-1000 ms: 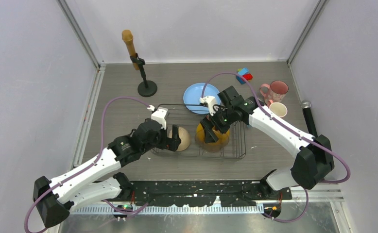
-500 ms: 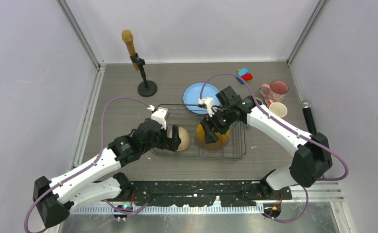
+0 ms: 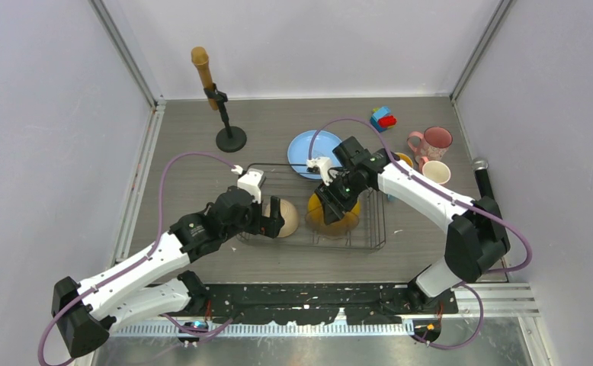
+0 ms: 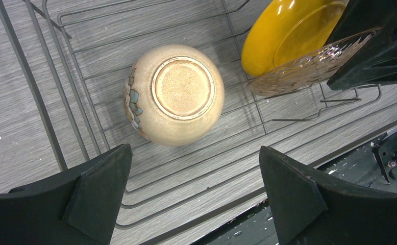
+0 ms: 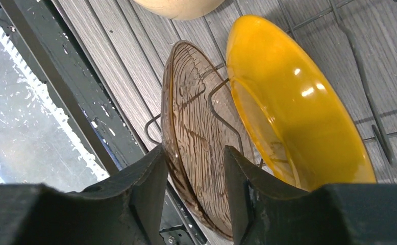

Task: Unload the mixed dishes from the dish rack
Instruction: Pick up the plate from the dish rack.

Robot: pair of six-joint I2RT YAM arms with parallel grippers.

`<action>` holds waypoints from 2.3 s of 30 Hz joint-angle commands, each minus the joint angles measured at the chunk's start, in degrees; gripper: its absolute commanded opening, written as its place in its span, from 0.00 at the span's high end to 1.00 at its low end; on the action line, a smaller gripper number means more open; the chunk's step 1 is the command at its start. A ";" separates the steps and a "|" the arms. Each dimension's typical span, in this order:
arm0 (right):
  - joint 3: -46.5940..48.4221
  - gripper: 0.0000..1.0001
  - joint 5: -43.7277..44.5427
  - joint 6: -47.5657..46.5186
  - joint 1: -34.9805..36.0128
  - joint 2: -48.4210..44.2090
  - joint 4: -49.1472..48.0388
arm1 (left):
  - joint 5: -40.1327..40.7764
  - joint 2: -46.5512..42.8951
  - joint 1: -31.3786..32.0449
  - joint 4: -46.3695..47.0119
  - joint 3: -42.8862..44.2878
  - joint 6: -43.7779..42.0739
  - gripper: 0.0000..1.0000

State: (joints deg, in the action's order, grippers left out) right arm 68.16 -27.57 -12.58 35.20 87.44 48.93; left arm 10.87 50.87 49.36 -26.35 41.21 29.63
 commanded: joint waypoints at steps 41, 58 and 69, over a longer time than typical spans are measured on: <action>16.45 0.83 -6.66 -14.72 -0.29 -2.57 17.07 | -1.20 -0.30 -0.23 3.41 0.79 -0.63 0.00; 23.91 0.84 -11.47 -23.90 -0.40 -6.24 24.12 | -1.07 -1.20 -0.23 3.02 1.15 -0.40 0.00; 28.93 0.87 -13.88 -28.14 -0.31 -8.32 25.33 | -0.87 -1.93 -0.23 2.93 1.06 0.32 0.00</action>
State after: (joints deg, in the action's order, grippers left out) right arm 94.56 -40.49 -39.16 34.87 81.65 74.94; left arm 10.17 50.22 49.36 -25.93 41.21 29.58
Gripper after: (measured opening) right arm 0.230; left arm 0.996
